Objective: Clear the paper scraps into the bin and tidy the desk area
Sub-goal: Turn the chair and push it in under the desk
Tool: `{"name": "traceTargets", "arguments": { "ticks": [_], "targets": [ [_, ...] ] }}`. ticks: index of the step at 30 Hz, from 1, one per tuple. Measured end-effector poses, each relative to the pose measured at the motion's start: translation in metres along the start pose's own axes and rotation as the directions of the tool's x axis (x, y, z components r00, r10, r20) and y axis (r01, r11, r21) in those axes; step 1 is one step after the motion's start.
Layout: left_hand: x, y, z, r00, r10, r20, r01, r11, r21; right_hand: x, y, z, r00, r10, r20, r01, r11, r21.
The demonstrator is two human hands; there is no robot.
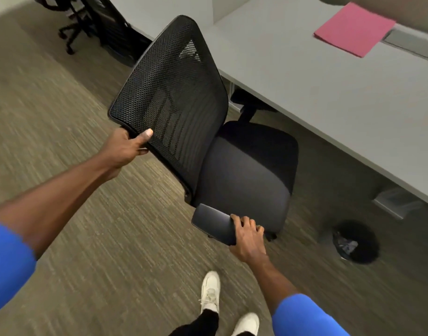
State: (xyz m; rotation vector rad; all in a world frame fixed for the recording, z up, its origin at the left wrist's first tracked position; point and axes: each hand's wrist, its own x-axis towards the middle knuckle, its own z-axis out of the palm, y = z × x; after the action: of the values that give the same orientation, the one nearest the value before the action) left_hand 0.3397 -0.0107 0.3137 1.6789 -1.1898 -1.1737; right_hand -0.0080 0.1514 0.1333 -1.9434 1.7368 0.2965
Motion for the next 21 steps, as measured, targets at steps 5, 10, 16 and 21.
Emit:
{"name": "traceTargets", "arguments": {
  "ticks": [5, 10, 16, 21],
  "targets": [
    [-0.004, -0.008, 0.012, 0.999, -0.051, -0.011, 0.051, 0.996, -0.069, -0.003, 0.004, -0.003, 1.000, 0.018, 0.002, -0.018, 0.999, -0.046],
    [-0.020, -0.012, 0.010, 0.997, -0.070, 0.028, 0.071, 0.996, -0.051, -0.010, 0.021, -0.008, 1.000, 0.006, 0.002, -0.006, 0.998, -0.058],
    [-0.060, -0.010, 0.033, 0.998, -0.061, -0.002, 0.061, 0.998, -0.036, -0.019, 0.053, -0.018, 0.998, -0.055, 0.019, 0.057, 0.992, -0.114],
    [-0.101, -0.004, 0.062, 0.998, -0.047, -0.050, 0.043, 0.996, -0.075, -0.027, 0.080, -0.028, 0.993, -0.107, 0.040, 0.112, 0.980, -0.164]
  ]
}}
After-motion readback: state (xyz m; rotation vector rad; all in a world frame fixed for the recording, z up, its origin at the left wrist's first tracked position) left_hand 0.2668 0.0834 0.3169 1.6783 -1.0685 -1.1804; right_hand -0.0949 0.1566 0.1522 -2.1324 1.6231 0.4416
